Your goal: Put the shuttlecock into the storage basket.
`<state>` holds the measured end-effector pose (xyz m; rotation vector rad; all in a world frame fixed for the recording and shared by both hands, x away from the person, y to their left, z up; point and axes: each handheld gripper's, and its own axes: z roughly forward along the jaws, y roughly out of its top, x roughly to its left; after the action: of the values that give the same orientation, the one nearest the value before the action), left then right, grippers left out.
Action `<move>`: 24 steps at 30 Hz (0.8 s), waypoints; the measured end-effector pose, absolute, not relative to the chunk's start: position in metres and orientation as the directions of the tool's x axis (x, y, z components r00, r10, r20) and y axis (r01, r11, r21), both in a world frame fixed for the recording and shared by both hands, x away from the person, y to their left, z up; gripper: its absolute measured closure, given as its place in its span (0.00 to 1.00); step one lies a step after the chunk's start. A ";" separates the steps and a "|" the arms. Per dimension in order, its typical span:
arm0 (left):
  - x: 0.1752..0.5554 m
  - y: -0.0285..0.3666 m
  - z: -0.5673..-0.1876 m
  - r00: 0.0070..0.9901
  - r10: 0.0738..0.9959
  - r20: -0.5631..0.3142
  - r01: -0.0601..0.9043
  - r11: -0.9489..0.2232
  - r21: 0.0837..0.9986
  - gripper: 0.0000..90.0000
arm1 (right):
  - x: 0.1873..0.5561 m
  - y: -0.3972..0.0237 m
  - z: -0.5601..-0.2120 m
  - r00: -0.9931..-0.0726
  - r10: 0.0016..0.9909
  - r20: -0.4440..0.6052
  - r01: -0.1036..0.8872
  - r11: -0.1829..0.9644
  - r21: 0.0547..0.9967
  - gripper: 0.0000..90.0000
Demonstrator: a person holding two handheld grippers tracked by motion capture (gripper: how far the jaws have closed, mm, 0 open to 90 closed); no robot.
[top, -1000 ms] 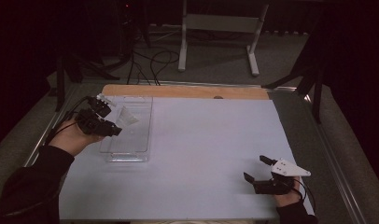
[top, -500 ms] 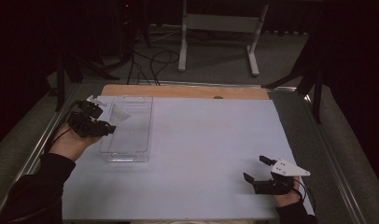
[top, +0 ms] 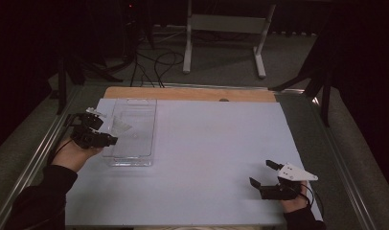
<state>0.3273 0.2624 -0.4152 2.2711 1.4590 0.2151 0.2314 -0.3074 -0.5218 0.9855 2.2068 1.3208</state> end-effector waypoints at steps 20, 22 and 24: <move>0.336 0.263 -0.437 0.532 0.845 -0.056 0.805 -0.483 0.345 0.72 | 0.232 -0.307 -0.522 -0.681 0.732 0.028 0.372 0.312 0.874 0.09; 0.338 0.263 -0.437 0.532 0.846 -0.046 0.807 -0.489 0.332 0.72 | 0.232 -0.307 -0.522 -0.681 0.731 0.028 0.370 0.311 0.875 0.09; 0.339 0.263 -0.437 0.532 0.845 -0.046 0.806 -0.489 0.334 0.72 | 0.232 -0.307 -0.522 -0.681 0.732 0.028 0.371 0.311 0.875 0.09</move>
<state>0.3386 0.2632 -0.4366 2.4597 1.3709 0.1776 0.2316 -0.3072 -0.5222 0.9838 2.2088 1.3217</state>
